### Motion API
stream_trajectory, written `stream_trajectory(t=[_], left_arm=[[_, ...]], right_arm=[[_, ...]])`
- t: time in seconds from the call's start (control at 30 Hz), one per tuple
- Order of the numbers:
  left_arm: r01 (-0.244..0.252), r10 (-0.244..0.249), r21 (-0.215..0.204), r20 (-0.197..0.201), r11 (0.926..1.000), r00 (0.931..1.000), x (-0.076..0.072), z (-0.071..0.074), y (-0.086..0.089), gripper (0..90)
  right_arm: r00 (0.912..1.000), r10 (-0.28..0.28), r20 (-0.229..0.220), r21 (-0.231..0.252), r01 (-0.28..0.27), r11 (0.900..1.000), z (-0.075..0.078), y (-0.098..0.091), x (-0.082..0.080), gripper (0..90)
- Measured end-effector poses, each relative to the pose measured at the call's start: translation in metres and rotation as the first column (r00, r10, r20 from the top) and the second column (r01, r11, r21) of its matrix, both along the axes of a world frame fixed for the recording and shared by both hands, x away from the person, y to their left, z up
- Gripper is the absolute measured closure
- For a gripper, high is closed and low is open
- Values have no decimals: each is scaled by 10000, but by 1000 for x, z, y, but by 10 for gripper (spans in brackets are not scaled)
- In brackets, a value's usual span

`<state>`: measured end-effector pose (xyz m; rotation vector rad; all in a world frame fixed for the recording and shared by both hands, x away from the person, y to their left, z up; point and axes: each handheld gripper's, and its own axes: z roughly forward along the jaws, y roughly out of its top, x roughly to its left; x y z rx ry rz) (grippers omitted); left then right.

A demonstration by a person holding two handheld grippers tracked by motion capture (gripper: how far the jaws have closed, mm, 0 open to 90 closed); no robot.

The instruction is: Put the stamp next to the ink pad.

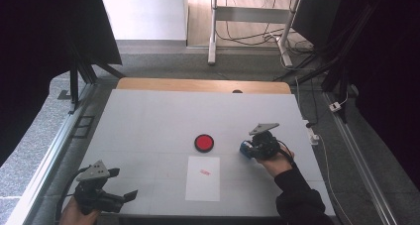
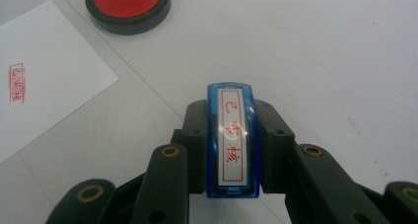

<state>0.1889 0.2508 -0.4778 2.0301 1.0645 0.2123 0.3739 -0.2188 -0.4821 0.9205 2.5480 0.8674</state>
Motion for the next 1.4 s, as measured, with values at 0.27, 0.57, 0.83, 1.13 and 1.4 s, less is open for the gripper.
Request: stream_trajectory(t=[0.27,0.57,0.83,1.13,1.4], left_arm=[[0,0,12,-17,10000,10000,0,0,0,0],[-9,9,39,-29,10000,10000,0,0,0,0],[-15,15,41,-35,10000,10000,0,0,0,0],[-14,14,46,-46,10000,10000,1,0,0,0],[-36,36,54,-76,10000,10000,1,0,0,0]], right_arm=[[9998,-122,-170,-93,121,9999,-3,0,2,681],[9997,-233,-94,93,234,9997,0,-1,1,631],[9992,-301,-264,346,310,9989,6,2,-1,472],[9990,-453,14,590,451,9972,13,5,-7,312],[9983,-585,-19,1042,583,9928,17,6,-16,187]])
